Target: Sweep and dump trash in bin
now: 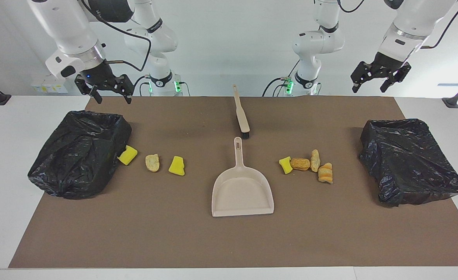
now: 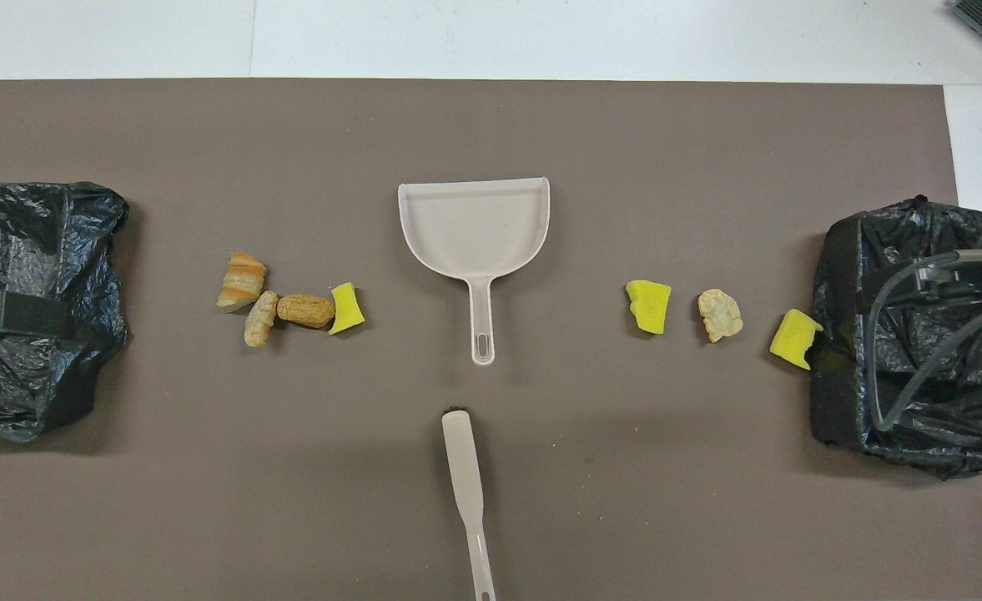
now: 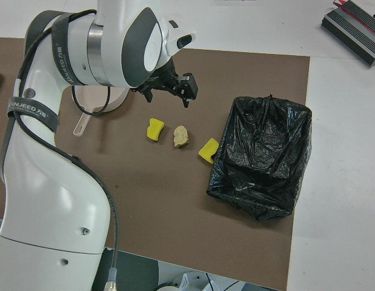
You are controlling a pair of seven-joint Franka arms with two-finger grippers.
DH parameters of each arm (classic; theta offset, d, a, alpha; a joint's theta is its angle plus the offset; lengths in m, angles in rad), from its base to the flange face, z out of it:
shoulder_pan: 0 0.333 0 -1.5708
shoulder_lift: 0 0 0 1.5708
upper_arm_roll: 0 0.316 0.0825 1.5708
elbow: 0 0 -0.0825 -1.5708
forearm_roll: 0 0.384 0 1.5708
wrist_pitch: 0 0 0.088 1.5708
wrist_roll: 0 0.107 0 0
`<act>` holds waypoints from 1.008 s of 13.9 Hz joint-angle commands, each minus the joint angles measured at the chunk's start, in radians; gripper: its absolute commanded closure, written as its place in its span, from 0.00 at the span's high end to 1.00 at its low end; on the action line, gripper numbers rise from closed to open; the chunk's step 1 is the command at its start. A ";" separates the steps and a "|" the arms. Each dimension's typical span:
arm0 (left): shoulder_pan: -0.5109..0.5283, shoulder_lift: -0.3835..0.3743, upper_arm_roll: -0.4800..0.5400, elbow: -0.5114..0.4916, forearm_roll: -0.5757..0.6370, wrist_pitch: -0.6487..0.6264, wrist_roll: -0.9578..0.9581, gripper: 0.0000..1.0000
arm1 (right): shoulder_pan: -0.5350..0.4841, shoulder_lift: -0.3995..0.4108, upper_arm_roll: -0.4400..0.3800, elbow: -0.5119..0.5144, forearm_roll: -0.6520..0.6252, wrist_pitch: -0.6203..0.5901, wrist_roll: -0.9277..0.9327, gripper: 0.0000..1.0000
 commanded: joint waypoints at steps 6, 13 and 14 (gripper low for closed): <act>-0.012 -0.005 0.008 0.007 -0.010 0.006 -0.003 1.00 | -0.010 -0.011 0.002 -0.005 0.011 -0.002 -0.027 1.00; -0.010 -0.008 0.008 0.001 -0.012 0.012 -0.007 1.00 | -0.010 -0.011 0.004 -0.005 0.011 -0.005 -0.027 1.00; -0.010 -0.008 0.008 0.001 -0.012 0.012 -0.009 1.00 | -0.008 -0.013 0.004 -0.006 0.011 -0.015 -0.027 1.00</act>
